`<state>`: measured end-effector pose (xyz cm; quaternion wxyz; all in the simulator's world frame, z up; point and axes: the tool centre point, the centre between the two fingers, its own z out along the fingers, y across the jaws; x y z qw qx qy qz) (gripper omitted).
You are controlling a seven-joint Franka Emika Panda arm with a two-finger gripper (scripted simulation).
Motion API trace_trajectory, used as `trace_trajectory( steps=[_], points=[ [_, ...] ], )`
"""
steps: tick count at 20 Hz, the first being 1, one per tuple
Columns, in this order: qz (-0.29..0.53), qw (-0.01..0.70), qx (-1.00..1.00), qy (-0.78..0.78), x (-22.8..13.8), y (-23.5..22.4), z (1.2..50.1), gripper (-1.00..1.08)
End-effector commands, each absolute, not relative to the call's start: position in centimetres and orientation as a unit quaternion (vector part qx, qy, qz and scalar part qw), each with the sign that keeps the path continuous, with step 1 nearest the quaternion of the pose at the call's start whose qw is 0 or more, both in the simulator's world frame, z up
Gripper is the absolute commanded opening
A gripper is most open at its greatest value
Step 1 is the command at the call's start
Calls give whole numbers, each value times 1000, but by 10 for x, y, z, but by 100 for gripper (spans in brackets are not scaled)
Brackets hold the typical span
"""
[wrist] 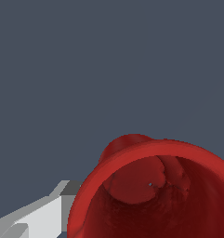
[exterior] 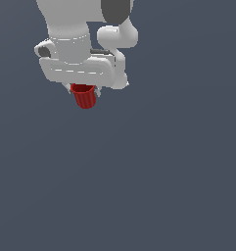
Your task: Pick up the object and move it to a goal position.
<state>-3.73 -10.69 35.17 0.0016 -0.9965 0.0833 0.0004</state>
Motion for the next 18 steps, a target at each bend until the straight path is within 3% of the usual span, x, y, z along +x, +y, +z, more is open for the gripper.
trace_trajectory(
  steps=[1, 18],
  points=[
    [0, 2, -997, 83, -39, -124, 378, -100],
    [0, 0, -997, 83, -40, -201, 494, -100]
  ],
)
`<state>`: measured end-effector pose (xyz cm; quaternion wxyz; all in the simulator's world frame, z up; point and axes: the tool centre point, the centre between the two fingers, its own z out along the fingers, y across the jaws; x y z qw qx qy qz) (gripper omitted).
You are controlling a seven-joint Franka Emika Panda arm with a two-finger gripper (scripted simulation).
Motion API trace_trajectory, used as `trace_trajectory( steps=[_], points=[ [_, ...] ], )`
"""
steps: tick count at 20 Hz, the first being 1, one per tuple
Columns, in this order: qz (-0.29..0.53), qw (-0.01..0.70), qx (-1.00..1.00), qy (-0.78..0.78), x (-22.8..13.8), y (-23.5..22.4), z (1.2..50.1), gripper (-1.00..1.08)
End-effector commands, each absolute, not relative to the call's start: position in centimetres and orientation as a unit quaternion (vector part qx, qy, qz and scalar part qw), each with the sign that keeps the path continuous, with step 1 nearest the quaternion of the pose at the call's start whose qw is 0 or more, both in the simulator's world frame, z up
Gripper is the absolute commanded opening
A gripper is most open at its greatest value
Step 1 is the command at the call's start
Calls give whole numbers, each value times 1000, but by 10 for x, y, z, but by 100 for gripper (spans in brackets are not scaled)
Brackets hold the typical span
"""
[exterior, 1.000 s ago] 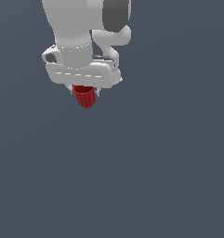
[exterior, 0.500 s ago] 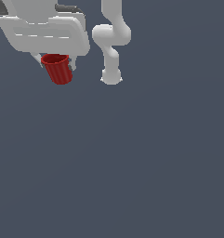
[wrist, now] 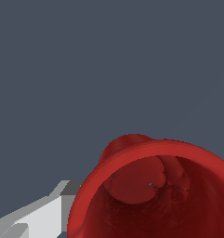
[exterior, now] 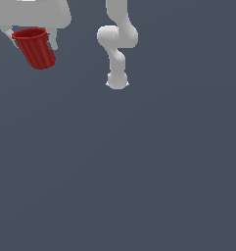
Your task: Pick up the object and move it to a goal position.
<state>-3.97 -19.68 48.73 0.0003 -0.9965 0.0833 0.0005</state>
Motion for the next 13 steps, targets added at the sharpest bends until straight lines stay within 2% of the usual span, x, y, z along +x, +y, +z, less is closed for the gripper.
trace_trajectory(
  steps=[1, 13],
  points=[
    [0, 0, -997, 83, -39, -203, 497, -100],
    [0, 0, -997, 83, -38, -213, 513, -100]
  ],
)
